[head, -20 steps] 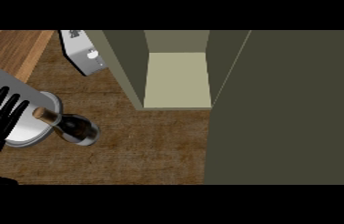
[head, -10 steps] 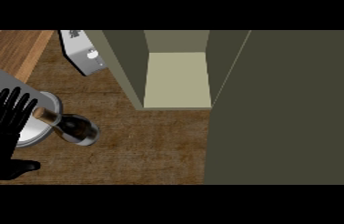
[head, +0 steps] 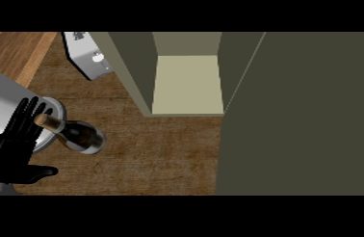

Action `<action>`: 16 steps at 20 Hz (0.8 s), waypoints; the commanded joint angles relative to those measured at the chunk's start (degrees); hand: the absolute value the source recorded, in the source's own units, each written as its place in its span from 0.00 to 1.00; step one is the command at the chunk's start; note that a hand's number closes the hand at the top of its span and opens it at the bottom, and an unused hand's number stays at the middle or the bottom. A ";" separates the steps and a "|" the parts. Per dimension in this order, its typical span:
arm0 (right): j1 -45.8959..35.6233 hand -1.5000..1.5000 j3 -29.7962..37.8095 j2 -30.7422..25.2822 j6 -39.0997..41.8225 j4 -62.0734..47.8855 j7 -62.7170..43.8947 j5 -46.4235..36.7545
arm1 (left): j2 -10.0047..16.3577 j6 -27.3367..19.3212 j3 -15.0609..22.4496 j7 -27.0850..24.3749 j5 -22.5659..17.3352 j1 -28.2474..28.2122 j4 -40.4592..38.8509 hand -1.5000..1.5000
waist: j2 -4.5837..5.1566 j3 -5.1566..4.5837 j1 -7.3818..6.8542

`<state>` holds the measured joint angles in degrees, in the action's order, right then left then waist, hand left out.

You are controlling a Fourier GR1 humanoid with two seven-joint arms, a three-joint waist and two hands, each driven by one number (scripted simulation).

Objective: Pick up the wine, place it into the cabinet and close the cabinet

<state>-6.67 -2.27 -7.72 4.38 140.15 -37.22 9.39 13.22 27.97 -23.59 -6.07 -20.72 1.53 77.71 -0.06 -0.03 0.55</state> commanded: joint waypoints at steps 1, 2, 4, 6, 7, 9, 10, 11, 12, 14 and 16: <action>6.73 0.00 -1.05 1.68 0.81 9.31 0.64 2.86 | 1.95 2.31 -0.18 -2.64 0.90 1.75 -5.00 0.00 | -0.01 0.02 0.05; 2.04 0.00 3.82 -1.30 -0.19 11.89 -5.76 8.88 | 0.99 3.33 0.12 -3.19 0.67 -0.98 -3.79 0.00 | -0.10 0.01 0.07; 3.63 0.00 -1.11 1.50 0.13 7.37 -0.71 2.37 | 2.05 6.02 0.09 -9.63 3.18 1.41 -11.73 0.00 | 0.06 -0.02 -0.05; 3.83 0.00 -0.74 0.31 -0.74 13.03 -5.56 4.17 | 0.69 4.86 0.75 -8.82 3.00 -0.80 -7.40 0.00 | -0.11 -0.01 -0.10; 3.55 0.00 -1.50 1.13 -1.55 12.51 -5.42 3.46 | 0.93 3.11 1.42 -7.57 3.79 4.20 -11.13 0.00 | -0.03 -0.02 0.19; -0.03 0.00 0.30 0.21 -2.08 11.02 -7.06 4.78 | 0.10 3.04 1.39 -10.10 4.68 2.43 -11.81 0.00 | -0.02 -0.02 -0.16; -0.15 0.00 2.50 -0.14 -0.68 7.98 -3.52 5.09 | 1.80 5.88 0.61 -13.67 5.14 2.97 -16.91 0.00 | 0.07 -0.02 -0.13; 5.80 0.00 -3.36 2.58 -0.19 10.30 -1.14 0.55 | 0.81 2.50 1.39 -9.09 4.15 5.91 -14.68 0.00 | 0.00 0.01 -0.01; 1.61 0.00 2.64 -0.99 0.01 10.90 -6.15 7.24 | 0.22 3.23 1.98 -10.22 4.87 2.54 -12.72 0.00 | -0.03 0.02 -0.22; 5.12 0.00 1.14 0.57 0.94 11.97 -2.91 5.94 | -0.67 2.20 2.47 -11.98 5.98 4.08 -14.78 0.00 | -0.05 0.03 0.04; 5.44 0.00 -2.93 2.01 0.83 10.05 -1.18 1.16 | 1.57 3.57 2.20 -17.47 8.85 6.38 -22.45 0.00 | 0.06 -0.01 0.03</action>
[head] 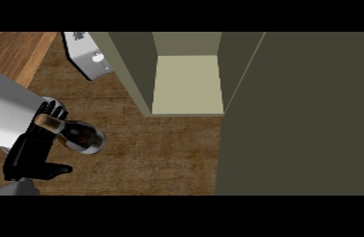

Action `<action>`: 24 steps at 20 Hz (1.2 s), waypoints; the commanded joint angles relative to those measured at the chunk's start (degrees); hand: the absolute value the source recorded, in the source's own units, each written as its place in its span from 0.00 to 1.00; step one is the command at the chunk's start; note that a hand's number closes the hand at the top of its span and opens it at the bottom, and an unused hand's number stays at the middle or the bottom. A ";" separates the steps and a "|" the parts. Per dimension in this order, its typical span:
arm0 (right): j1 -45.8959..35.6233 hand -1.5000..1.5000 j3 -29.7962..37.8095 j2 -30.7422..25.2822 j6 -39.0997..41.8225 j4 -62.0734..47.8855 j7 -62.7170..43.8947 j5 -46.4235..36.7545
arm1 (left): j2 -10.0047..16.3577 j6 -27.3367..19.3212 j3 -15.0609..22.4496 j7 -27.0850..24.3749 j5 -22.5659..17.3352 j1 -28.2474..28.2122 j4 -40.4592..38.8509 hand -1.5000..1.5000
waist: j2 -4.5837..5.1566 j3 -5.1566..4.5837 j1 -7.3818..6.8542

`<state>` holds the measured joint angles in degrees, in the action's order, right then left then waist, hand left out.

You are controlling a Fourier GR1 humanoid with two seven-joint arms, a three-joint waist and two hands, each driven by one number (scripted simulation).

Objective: Pick up the wine, place it into the cabinet and close the cabinet

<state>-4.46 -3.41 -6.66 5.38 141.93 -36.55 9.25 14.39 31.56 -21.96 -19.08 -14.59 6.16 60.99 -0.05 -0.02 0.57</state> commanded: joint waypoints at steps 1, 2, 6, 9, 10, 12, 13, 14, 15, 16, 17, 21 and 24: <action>1.50 0.00 -0.63 0.75 -0.65 6.92 -2.30 2.15 | 0.73 1.13 0.74 -4.73 2.21 1.22 -5.77 0.00 | 0.04 -0.01 -0.20; 0.18 0.00 0.71 -0.17 -2.66 11.25 -7.86 4.44 | -0.73 -0.65 0.83 -2.10 1.20 -0.27 -2.06 0.00 | -0.08 -0.01 -0.19; -0.49 0.00 -0.70 1.13 -0.80 5.99 -2.60 1.82 | -0.07 -1.04 1.45 -8.89 4.40 4.26 -10.76 0.00 | 0.07 -0.02 -0.11; 0.73 0.00 -0.72 0.70 -0.44 7.33 -3.48 1.40 | 2.34 0.81 1.13 -9.13 4.27 3.37 -12.48 0.00 | 0.03 -0.01 -0.23; 3.57 0.00 4.21 -0.69 2.59 6.57 -0.28 7.03 | 2.89 -0.13 0.68 -8.32 4.13 6.52 -14.92 0.00 | 0.07 0.01 0.04; 5.71 0.00 4.31 -1.28 2.13 12.84 -4.56 8.91 | 1.85 0.96 1.66 -7.27 3.71 2.63 -10.87 0.00 | -0.17 0.05 0.23; -1.50 0.00 -2.90 2.17 -2.80 8.10 -6.25 0.01 | 2.39 0.93 1.70 -9.81 5.01 5.72 -16.11 0.00 | 0.04 -0.06 -0.11; -3.42 0.00 -1.23 1.28 -2.04 5.58 -5.46 1.59 | 0.36 -0.19 2.93 -12.86 6.65 4.48 -16.78 0.00 | 0.07 -0.04 -0.25; -3.37 0.00 -3.72 1.92 -3.46 7.83 -6.70 -2.34 | 2.12 0.45 2.05 -10.43 5.48 7.37 -18.68 0.00 | 0.05 -0.05 -0.12; 2.48 0.00 4.56 -1.38 2.35 7.50 -2.95 7.85 | 2.55 1.10 2.02 -11.01 5.19 6.52 -18.05 0.00 | 0.04 0.02 -0.03; 0.48 0.00 3.37 -0.13 1.30 5.50 -1.60 5.28 | 1.33 0.31 2.50 -13.36 6.26 9.04 -21.85 0.00 | 0.11 -0.01 0.08; -2.58 0.00 3.04 0.04 0.19 3.98 -3.78 4.68 | 1.42 0.16 2.78 -14.35 6.14 10.69 -24.07 0.00 | 0.09 -0.01 -0.17; 2.02 0.00 0.34 1.75 0.97 5.11 -1.17 2.81 | 3.13 2.57 2.24 -19.05 6.57 11.13 -29.03 0.00 | 0.15 -0.03 0.13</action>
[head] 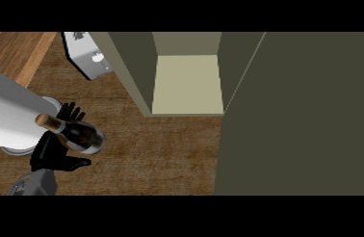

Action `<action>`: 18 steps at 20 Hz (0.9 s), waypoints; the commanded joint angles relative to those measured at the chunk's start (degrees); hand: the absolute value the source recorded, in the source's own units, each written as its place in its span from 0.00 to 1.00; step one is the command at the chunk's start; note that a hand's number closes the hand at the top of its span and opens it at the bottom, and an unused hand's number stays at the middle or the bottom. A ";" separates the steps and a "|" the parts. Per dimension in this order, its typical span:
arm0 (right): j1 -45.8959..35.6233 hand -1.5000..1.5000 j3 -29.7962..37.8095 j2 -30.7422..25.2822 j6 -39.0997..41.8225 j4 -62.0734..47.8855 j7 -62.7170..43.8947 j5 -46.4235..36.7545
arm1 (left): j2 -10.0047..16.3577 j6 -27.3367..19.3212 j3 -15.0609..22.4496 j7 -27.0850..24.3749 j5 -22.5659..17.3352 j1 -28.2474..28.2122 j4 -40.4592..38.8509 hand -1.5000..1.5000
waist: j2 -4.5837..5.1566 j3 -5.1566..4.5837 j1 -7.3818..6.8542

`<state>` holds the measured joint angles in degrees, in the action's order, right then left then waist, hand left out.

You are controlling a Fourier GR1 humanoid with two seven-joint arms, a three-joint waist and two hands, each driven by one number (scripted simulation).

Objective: Pick up the wine, place it into the cabinet and close the cabinet

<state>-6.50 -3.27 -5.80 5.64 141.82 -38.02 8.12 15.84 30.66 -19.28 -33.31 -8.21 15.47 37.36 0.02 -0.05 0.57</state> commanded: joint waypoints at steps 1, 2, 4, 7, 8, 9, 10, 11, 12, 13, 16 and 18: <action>3.77 0.00 4.60 -1.18 2.91 4.65 1.42 8.06 | -0.22 1.99 -0.28 -1.26 -1.40 1.82 -2.06 0.00 | -0.01 0.05 -0.06; 5.28 0.00 0.73 0.95 1.30 7.80 0.79 4.60 | -2.16 -0.34 -0.24 -2.22 -1.19 2.30 -2.11 0.00 | -0.06 0.03 0.16; 1.51 0.00 5.65 -1.11 2.00 3.53 0.19 8.03 | 0.93 4.68 -0.62 -0.84 -2.57 2.29 -4.33 0.00 | 0.01 0.03 -0.14; 1.96 0.00 2.60 -0.02 1.17 6.82 -1.52 5.68 | -1.07 7.70 1.67 -2.97 -1.79 0.74 -2.79 1.00 | -0.14 0.02 -0.10; 4.19 0.00 2.50 0.32 1.82 7.04 -1.06 6.47 | -0.21 6.55 0.98 -2.56 -1.76 4.76 -5.88 1.00 | 0.01 -0.01 0.48; 2.88 0.00 1.40 0.88 0.82 5.55 -1.70 4.59 | -0.74 7.79 2.26 -2.12 -1.30 3.94 -4.96 1.00 | -0.02 -0.01 0.16; 4.96 0.00 0.19 1.08 1.79 7.45 -1.06 4.50 | 0.59 8.40 3.27 -6.51 0.73 1.48 -4.21 1.00 | -0.04 -0.01 0.23; -0.21 0.00 4.51 -1.16 0.61 6.71 -4.37 7.19 | -0.71 6.63 4.57 -6.78 1.86 1.66 -2.93 1.00 | -0.05 -0.02 0.06; 1.11 0.00 4.17 -0.45 0.83 6.03 -3.16 6.58 | 0.46 6.34 4.44 -5.97 2.07 3.37 -4.82 1.00 | 0.02 -0.01 0.16; 2.52 0.00 2.90 0.97 1.13 5.71 -1.21 6.46 | -1.60 3.36 5.03 -5.59 2.26 3.50 -2.72 1.00 | -0.05 0.03 0.06; 0.68 0.00 2.79 0.37 2.18 3.22 -0.26 5.94 | -0.98 0.65 8.82 -13.81 8.16 2.17 -1.94 1.00 | 0.10 -0.03 0.33; 0.69 0.00 1.44 0.87 0.68 6.02 -2.79 4.34 | -3.79 -6.02 7.87 -9.01 6.05 0.57 2.69 1.00 | -0.15 0.05 -0.38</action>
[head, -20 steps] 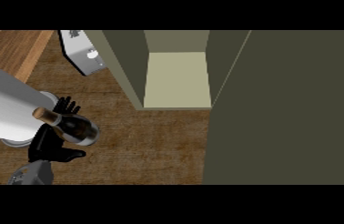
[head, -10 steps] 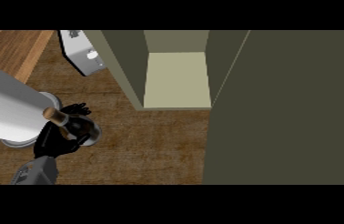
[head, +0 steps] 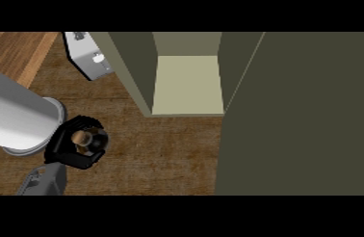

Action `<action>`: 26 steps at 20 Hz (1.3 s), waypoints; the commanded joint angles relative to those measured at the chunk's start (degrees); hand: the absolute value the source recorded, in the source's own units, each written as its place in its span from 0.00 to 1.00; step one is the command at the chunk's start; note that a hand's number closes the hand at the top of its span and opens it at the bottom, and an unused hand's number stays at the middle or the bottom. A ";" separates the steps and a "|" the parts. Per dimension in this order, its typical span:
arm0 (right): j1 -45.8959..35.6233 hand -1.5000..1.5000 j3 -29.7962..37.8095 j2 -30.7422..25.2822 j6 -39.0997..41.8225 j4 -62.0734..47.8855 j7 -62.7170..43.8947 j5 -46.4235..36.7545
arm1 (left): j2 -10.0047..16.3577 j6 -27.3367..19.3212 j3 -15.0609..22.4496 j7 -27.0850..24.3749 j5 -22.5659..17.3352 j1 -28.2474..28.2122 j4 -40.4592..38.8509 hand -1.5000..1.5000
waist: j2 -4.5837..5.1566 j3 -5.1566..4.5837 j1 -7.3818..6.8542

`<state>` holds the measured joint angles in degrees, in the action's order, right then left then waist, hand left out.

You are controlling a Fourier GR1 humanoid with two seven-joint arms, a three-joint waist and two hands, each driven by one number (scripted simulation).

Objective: Pick up the wine, place it into the cabinet and close the cabinet

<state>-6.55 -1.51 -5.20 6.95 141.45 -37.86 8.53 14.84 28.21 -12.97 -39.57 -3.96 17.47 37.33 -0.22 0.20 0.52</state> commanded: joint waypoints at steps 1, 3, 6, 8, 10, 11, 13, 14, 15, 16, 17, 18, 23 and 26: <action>2.76 0.00 -0.48 0.25 -1.00 9.49 -4.76 4.24 | -3.21 -5.27 2.21 -6.72 3.27 -5.21 3.38 1.00 | 0.00 -0.20 -0.21; 3.67 0.00 0.66 0.66 0.34 4.84 -0.49 4.70 | -3.63 -7.95 0.55 -3.70 0.47 -9.99 9.88 1.00 | -0.12 -0.11 -1.00; 0.04 0.00 1.26 -0.42 -0.52 5.43 -3.15 4.62 | -4.49 -9.10 -1.06 -0.51 -2.47 -10.66 13.20 1.00 | 0.04 -0.17 -0.75; 2.51 0.00 1.61 0.47 1.28 0.73 2.04 3.43 | -8.87 -13.90 0.76 3.57 -2.98 -12.99 23.39 1.00 | 0.02 -0.12 -0.92; 5.70 0.00 1.85 0.29 1.37 7.54 -0.60 5.78 | -6.74 -14.31 0.77 -2.41 -0.32 -16.44 24.07 1.00 | -0.05 -0.13 -0.53; 4.77 0.00 -0.70 0.84 0.90 7.09 -1.44 3.64 | -7.01 -14.98 0.56 -0.78 -1.11 -15.48 26.43 1.00 | -0.02 -0.15 -0.59; 4.37 0.00 3.39 0.12 3.08 1.64 3.78 6.01 | -8.67 -18.05 1.71 -4.06 1.47 -16.21 27.23 1.00 | 0.12 -0.15 -0.52; 1.07 0.00 0.18 0.90 -0.79 6.35 -3.68 4.33 | -9.69 -17.87 2.16 -0.29 -0.19 -17.84 31.91 1.00 | 0.00 -0.18 -0.72; -2.47 0.00 4.10 -1.49 -1.63 7.29 -7.68 7.34 | -9.04 -16.45 1.64 -2.08 -1.05 -19.63 33.99 1.00 | -0.08 -0.19 -0.84; 2.20 0.00 -1.21 1.71 -0.19 5.69 -1.69 2.62 | -8.55 -15.75 1.14 1.83 -3.10 -18.73 37.16 1.00 | -0.02 -0.16 -0.76; 0.43 0.00 1.33 0.71 -0.49 4.45 -2.40 4.21 | -9.58 -13.74 2.63 5.64 -4.84 -18.93 40.04 1.00 | 0.01 -0.15 -0.76; 2.66 0.00 0.49 1.09 -0.83 7.83 -3.95 4.28 | -9.22 -13.22 2.25 7.23 -6.21 -18.70 42.11 1.00 | -0.09 -0.15 -0.58; 4.75 0.00 -1.12 1.34 1.22 7.56 -1.53 2.89 | -10.73 -13.86 5.73 19.06 -9.12 -20.62 54.32 1.00 | -0.06 -0.14 -0.45; 2.44 0.00 -1.12 1.75 -0.22 6.14 -2.41 2.63 | -12.94 -16.60 9.58 24.16 -7.67 -23.57 62.24 1.00 | 0.00 -0.17 -0.64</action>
<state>-4.96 -1.81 -3.90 7.71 141.30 -37.26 8.54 3.29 13.42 -6.15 -22.42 -11.07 -4.68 90.95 -0.25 0.06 -0.09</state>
